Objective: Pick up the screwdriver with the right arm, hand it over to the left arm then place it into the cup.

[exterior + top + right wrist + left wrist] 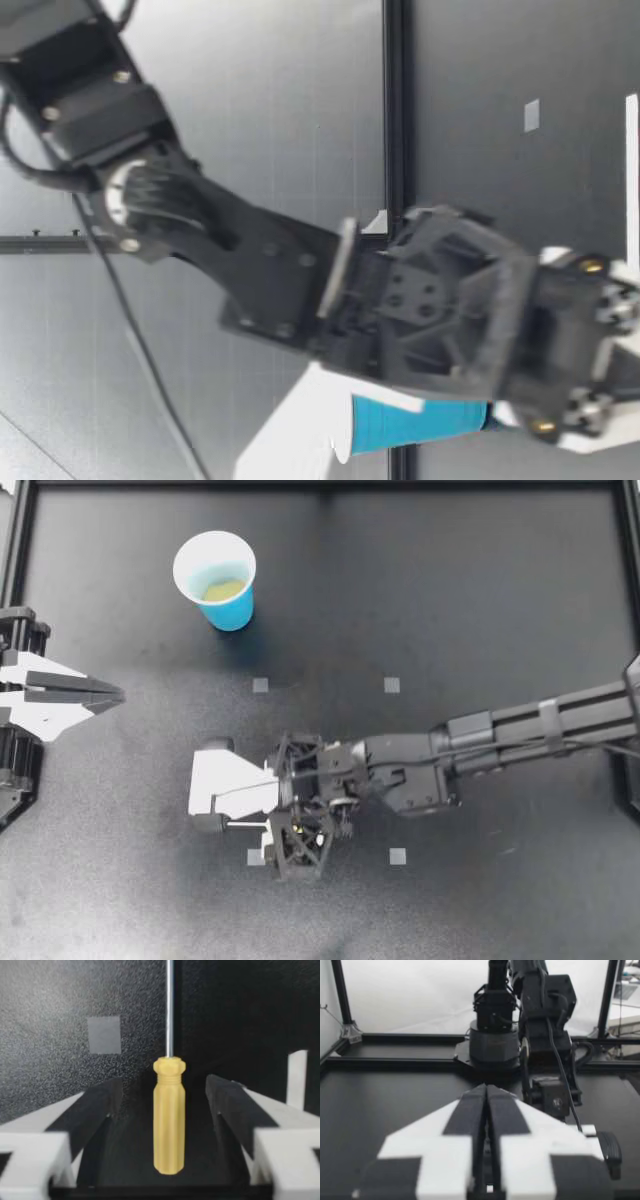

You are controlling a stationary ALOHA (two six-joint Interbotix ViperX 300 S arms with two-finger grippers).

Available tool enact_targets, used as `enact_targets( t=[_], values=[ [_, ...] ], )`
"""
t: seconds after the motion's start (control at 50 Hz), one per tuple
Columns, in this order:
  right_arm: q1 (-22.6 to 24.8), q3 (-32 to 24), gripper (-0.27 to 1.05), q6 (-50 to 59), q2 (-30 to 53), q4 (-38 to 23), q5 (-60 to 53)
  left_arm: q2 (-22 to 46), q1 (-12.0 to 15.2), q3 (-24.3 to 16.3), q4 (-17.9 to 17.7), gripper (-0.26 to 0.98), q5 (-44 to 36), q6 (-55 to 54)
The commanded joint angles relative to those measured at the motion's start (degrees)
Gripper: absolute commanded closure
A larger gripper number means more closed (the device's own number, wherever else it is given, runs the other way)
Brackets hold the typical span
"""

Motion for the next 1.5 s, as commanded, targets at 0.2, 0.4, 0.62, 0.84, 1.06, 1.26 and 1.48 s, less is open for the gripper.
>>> enact_targets(
  t=[0.2,0.4,0.62,0.84,1.06,1.26,1.48],
  values=[
    [0.2,-1.5,0.15,0.1,0.2,-0.2,-0.6,0.2,0.1,-0.8,0.0,0.61,-0.3,-0.1],
    [0.2,-1.4,0.24,0.0,0.6,-0.5,-0.9,0.2,0.1,-1.1,0.1,0.61,-0.4,-0.1],
    [0.2,-1.1,0.52,0.0,0.4,-1.0,-0.9,0.2,0.2,-1.1,0.0,0.61,-0.6,-0.1],
    [0.3,-1.1,0.73,0.0,0.5,-1.0,-0.8,0.2,0.1,-1.2,0.0,0.6,-1.8,-0.3],
    [0.4,0.1,0.75,0.0,-2.4,-1.0,-1.3,1.0,0.2,-0.4,0.0,0.43,-4.3,0.2],
    [0.8,7.2,0.75,1.5,-9.8,-1.0,-9.4,3.7,0.2,-0.3,0.0,0.09,-4.7,-0.2],
    [0.5,20.7,0.75,4.6,-19.4,-1.1,-29.0,8.3,0.1,-0.1,-0.1,0.05,-10.5,-0.4]
  ],
)
